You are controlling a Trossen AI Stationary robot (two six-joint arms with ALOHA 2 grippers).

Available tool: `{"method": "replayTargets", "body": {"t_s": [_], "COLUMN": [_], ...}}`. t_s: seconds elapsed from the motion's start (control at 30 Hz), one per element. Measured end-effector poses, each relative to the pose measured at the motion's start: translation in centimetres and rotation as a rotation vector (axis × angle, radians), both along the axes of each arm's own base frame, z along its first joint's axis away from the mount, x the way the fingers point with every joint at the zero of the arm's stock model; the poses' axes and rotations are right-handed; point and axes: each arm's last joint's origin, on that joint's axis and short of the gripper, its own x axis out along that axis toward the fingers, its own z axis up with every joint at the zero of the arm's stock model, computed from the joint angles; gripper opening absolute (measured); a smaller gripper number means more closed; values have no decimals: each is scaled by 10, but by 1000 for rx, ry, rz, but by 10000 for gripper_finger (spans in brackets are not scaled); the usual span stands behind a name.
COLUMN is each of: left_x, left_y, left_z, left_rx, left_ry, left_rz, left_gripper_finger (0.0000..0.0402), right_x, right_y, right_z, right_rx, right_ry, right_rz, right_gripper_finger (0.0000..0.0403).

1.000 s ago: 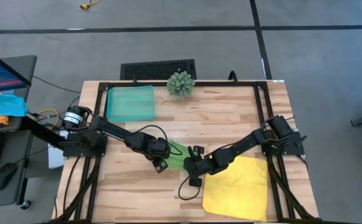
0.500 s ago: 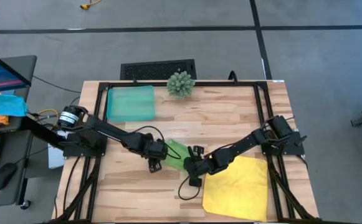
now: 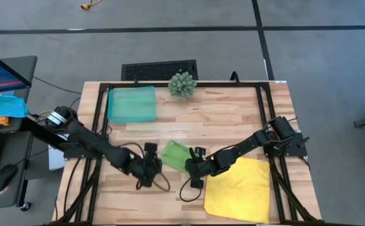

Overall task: Roll microfiber towels into tight, uniform cylinder then place into a basket
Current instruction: Roll the green towel

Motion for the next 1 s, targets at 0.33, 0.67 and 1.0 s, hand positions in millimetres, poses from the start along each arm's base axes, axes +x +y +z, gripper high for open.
{"method": "replayTargets", "body": {"t_s": [0.33,0.67,1.0], "left_x": [22,31,44], "left_y": [-7,10,27], "left_z": [-41,-49,-53], "left_rx": [52,40,-100], "left_ry": [45,74,103], "left_rz": [-54,3,-24], "left_gripper_finger": [165,165,164], "right_x": [0,0,0], "right_y": [1,1,1], "right_z": [0,0,0], "right_rx": [9,10,13], "right_ry": [4,5,6], "right_rz": [6,7,8], "right_gripper_finger": [112,112,112]}}
